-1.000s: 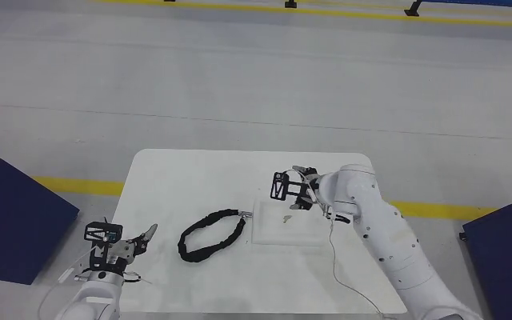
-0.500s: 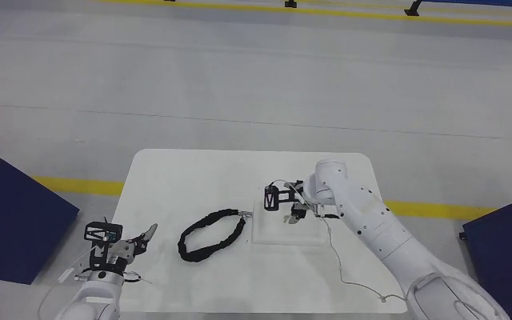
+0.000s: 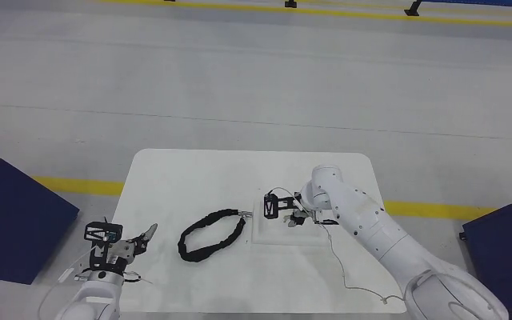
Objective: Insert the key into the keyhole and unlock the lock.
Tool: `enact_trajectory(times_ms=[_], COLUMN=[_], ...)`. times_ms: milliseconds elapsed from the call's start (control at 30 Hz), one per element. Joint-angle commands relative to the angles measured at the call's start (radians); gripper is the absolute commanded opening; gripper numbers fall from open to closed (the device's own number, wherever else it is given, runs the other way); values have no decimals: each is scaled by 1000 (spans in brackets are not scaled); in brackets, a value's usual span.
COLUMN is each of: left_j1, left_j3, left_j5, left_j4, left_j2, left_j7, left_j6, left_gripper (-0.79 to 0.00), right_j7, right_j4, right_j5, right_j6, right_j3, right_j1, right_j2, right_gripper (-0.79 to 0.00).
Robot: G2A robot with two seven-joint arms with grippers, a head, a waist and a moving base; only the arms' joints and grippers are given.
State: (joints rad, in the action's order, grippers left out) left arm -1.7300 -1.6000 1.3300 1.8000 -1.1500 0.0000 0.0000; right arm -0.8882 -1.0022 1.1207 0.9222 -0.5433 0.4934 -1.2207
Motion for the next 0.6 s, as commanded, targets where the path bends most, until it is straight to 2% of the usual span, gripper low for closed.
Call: enact_trajectory(times_ms=[0, 300, 500, 567], left_j1=[0, 0, 0, 0], left_j3=[0, 0, 0, 0], left_j5=[0, 0, 0, 0], left_j4=[0, 0, 0, 0], left_j2=[0, 0, 0, 0], left_j7=[0, 0, 0, 0], left_j6=[0, 0, 0, 0], left_gripper=[0, 0, 0, 0], right_j7=[0, 3, 14, 17], right_j4=[6, 50, 84, 94], right_j5=[-4, -3, 2, 1], right_j6=[-7, -26, -25, -21], right_j3=[5, 36, 50, 53], right_j1=[1, 0, -4, -6], right_j2=[-4, -29, -43, -47], right_gripper=[-403, -434, -471, -505])
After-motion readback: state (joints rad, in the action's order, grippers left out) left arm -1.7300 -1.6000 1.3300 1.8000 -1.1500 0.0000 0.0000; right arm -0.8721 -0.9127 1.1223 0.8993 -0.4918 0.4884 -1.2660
